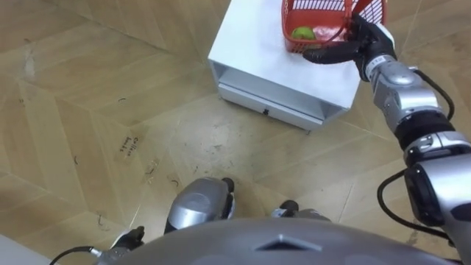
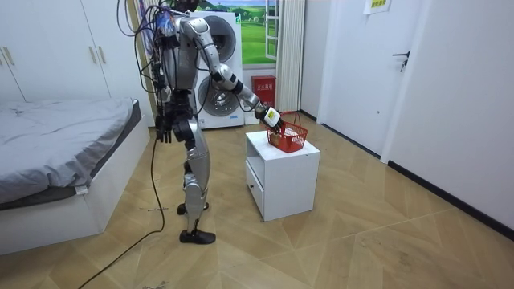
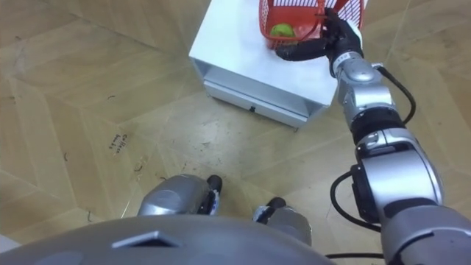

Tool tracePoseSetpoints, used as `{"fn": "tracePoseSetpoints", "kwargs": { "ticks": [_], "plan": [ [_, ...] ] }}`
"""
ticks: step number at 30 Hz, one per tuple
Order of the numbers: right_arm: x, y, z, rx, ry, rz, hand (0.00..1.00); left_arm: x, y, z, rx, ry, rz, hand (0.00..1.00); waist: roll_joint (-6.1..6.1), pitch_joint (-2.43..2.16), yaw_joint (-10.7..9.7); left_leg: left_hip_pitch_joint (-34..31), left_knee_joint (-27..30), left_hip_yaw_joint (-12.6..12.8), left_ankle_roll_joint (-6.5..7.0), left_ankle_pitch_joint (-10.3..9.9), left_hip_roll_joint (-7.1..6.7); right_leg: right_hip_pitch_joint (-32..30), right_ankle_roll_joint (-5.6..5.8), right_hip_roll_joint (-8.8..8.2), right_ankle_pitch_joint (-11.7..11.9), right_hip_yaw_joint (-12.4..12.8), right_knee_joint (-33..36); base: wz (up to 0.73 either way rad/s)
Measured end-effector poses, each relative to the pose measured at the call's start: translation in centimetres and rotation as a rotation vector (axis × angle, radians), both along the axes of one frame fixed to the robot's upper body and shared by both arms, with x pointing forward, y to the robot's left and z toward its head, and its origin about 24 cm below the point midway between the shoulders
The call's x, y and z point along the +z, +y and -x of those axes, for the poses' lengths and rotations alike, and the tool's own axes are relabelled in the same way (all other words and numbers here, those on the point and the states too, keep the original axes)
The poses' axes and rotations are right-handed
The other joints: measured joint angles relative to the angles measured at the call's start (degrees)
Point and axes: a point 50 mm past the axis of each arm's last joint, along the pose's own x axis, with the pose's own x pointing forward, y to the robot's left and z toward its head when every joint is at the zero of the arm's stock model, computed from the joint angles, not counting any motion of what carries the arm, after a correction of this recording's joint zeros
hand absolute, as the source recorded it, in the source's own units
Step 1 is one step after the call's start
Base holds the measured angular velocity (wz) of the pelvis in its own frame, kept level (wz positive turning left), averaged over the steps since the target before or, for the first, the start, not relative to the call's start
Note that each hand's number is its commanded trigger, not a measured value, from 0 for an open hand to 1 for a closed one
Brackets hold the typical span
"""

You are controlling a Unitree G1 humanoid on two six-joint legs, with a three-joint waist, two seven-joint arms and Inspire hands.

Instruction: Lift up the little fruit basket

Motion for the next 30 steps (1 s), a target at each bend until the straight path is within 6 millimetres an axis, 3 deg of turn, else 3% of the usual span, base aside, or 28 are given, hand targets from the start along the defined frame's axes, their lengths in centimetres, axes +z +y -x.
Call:
{"fn": "tracePoseSetpoints", "kwargs": {
  "ticks": [9,15,19,23,26,30],
  "plan": [
    [0.2,0.1,-0.2,0.008,-0.012,-0.003,0.0,0.0,-0.1,0.0,0.019,-0.004,0.005,0.0,-0.36,0.05,-0.48,0.48,-0.21,0.18,0.0,0.02,0.06,0.72,-0.01,0.21,0.01,0.06,-0.98,0.0],
    [1.6,1.1,-0.8,0.039,-0.096,-0.02,0.0,-0.1,-0.3,0.2,0.024,0.005,0.026,0.0,-0.81,-0.26,-1.82,2.06,-1.09,1.29,0.0,0.02,0.31,1.47,-0.03,0.51,0.03,1.47,-1.32,-0.09],
    [2.2,2.0,-0.2,0.067,-0.167,-0.06,0.0,0.0,-0.2,0.1,0.03,-0.006,0.021,0.0,-1.86,-1.0,-3.95,2.77,-1.48,2.16,-0.01,0.02,0.48,1.8,-0.01,0.69,0.05,2.37,-1.79,-0.09],
    [2.6,2.3,0.5,0.073,-0.211,-0.075,0.0,0.1,0.1,0.0,0.037,-0.021,-0.006,0.0,-2.67,-1.44,-5.92,4.89,-2.53,3.49,-0.01,0.02,0.94,2.95,-0.1,1.13,0.26,3.41,-2.29,-0.17],
    [3.5,2.0,0.5,0.067,-0.255,-0.052,0.0,0.0,0.1,0.0,0.038,-0.026,-0.004,0.0,-2.61,-1.43,-7.9,5.55,-2.85,3.96,-0.07,0.05,1.13,3.53,-0.19,1.55,0.61,4.3,-3.04,-0.11],
    [4.6,0.8,0.9,0.004,-0.321,-0.058,0.0,0.1,0.4,0.1,0.071,-0.031,-0.009,0.0,-2.61,-1.42,-8.68,7.17,-3.81,5.45,-0.11,0.07,1.49,3.96,-0.34,1.87,0.88,5.37,-3.04,-0.22]
  ]
}}
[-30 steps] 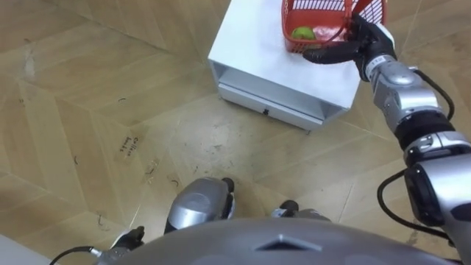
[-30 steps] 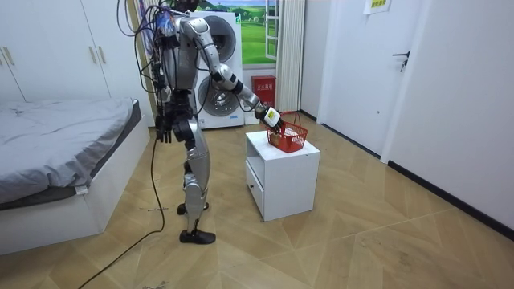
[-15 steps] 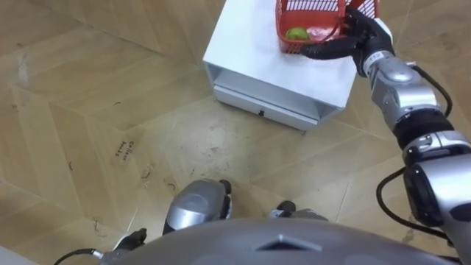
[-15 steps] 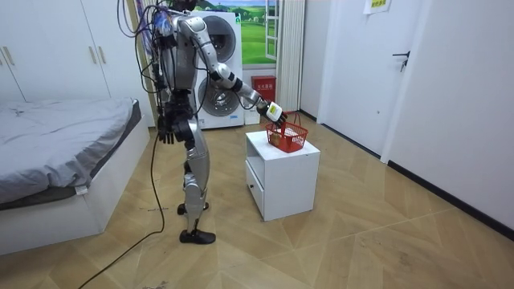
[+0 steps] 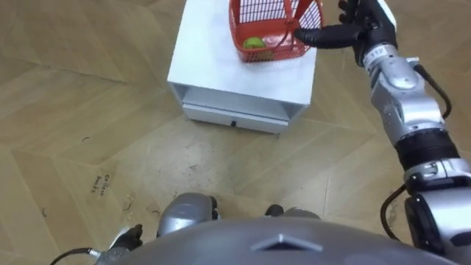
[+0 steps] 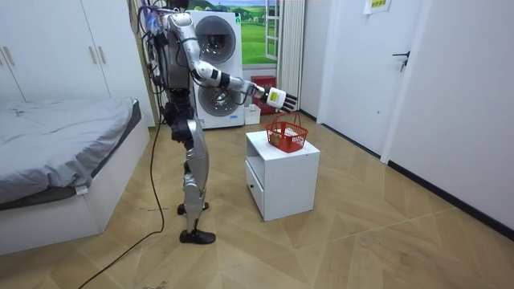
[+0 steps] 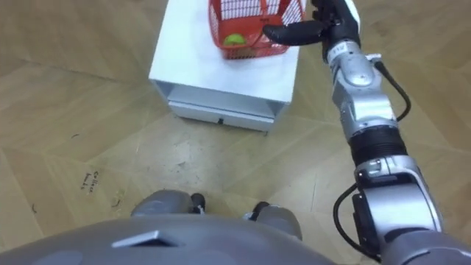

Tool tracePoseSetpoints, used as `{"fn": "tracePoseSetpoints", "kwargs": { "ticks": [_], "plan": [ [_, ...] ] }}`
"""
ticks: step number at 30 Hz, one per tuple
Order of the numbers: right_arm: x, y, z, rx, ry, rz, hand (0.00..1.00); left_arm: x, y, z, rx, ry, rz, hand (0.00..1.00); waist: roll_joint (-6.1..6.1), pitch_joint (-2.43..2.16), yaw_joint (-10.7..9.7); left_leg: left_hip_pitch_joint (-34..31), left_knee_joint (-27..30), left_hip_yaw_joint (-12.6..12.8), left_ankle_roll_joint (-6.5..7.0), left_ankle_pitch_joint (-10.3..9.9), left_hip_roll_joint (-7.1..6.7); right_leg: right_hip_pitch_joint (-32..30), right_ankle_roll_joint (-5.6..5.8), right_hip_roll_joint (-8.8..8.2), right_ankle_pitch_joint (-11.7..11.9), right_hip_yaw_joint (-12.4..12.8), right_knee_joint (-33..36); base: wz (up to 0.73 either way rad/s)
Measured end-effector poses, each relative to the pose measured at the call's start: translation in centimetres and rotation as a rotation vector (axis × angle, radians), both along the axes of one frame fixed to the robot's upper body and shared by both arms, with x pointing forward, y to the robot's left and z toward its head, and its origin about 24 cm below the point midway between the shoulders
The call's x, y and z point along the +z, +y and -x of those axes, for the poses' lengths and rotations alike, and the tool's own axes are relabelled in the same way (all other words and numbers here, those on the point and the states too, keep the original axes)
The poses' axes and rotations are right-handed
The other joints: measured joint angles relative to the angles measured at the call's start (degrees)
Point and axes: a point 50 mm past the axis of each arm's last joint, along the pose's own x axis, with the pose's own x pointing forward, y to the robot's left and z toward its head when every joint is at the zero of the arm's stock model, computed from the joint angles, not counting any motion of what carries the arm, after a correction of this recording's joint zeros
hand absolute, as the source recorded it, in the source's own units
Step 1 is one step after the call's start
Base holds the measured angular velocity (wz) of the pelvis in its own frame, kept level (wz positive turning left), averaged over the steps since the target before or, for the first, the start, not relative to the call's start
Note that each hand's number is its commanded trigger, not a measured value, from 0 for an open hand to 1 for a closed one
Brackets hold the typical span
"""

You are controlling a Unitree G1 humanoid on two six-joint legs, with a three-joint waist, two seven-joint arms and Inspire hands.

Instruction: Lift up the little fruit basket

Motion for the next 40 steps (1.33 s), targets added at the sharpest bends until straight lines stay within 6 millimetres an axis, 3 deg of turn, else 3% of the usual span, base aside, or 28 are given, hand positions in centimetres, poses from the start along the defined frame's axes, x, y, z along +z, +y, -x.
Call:
{"fn": "tracePoseSetpoints", "kwargs": {
  "ticks": [13,15,19,21,23,26,29,32,40],
  "plan": [
    [-1.4,-1.1,3.9,-0.029,0.016,-0.032,0.0,0.2,0.7,0.1,0.044,-0.012,-0.025,0.0,-0.2,-0.25,-5.62,5.42,-4.44,2.56,-0.94,0.54,1.0,3.23,-0.51,2.19,0.83,3.38,-3.21,-0.13],
    [-3.1,-1.9,5.7,-0.067,0.079,-0.023,0.0,0.2,0.9,0.0,0.061,-0.023,-0.047,0.0,-0.44,-0.32,-6.75,7.2,-4.91,2.6,-0.94,0.54,0.93,5.29,-0.49,2.31,0.85,3.59,-4.59,0.0],
    [-7.4,-3.2,9.5,-0.121,0.281,0.021,0.0,0.3,1.1,-0.2,0.069,-0.043,-0.068,0.0,-0.62,-0.43,-6.98,8.89,-5.78,3.22,-0.94,0.54,0.97,6.56,-0.44,2.42,0.87,3.85,-5.02,-0.07],
    [-9.9,-4.2,12.1,-0.161,0.422,0.066,0.0,0.4,1.4,-0.3,0.092,-0.053,-0.08,0.0,-0.71,-0.51,-7.06,9.75,-6.21,3.58,-0.94,0.54,1.0,7.15,-0.42,2.42,0.86,3.88,-5.08,-0.04],
    [-13.0,-5.0,16.4,-0.217,0.62,0.096,0.0,0.5,1.6,-0.3,0.109,-0.062,-0.105,0.0,-0.72,-0.52,-6.78,10.32,-6.37,4.01,-0.95,0.53,1.09,7.84,-0.39,2.44,0.84,4.11,-5.22,-0.05],
    [-15.4,-5.1,20.4,-0.229,0.814,0.126,0.0,0.5,1.8,0.2,0.138,-0.049,-0.119,0.0,-0.21,-0.27,-7.08,11.29,-6.65,4.73,-1.27,0.15,1.41,8.56,-0.33,2.95,0.86,4.94,-5.5,-0.14],
    [-16.7,-4.9,24.1,-0.249,0.958,0.114,0.0,0.5,1.9,0.4,0.169,-0.052,-0.125,0.0,0.43,-0.39,-6.76,11.5,-6.87,4.72,-1.49,-0.33,1.84,8.72,-0.52,3.54,0.96,5.47,-5.53,-0.08],
    [-17.5,-4.4,26.2,-0.292,1.047,0.06,0.0,0.4,1.7,0.7,0.193,-0.038,-0.12,0.0,0.5,-0.36,-6.83,11.49,-6.43,4.47,-1.69,-0.36,2.13,8.92,-0.81,3.85,1.11,5.42,-5.58,0.0],
    [-18.5,-2.7,29.1,-0.258,1.204,0.001,0.0,0.2,1.1,1.7,0.203,0.029,-0.105,0.0,0.85,-0.27,-7.21,13.24,-6.66,4.22,-2.04,-0.59,2.3,10.77,-0.89,4.14,0.6,5.59,-5.96,0.0]
  ]
}}
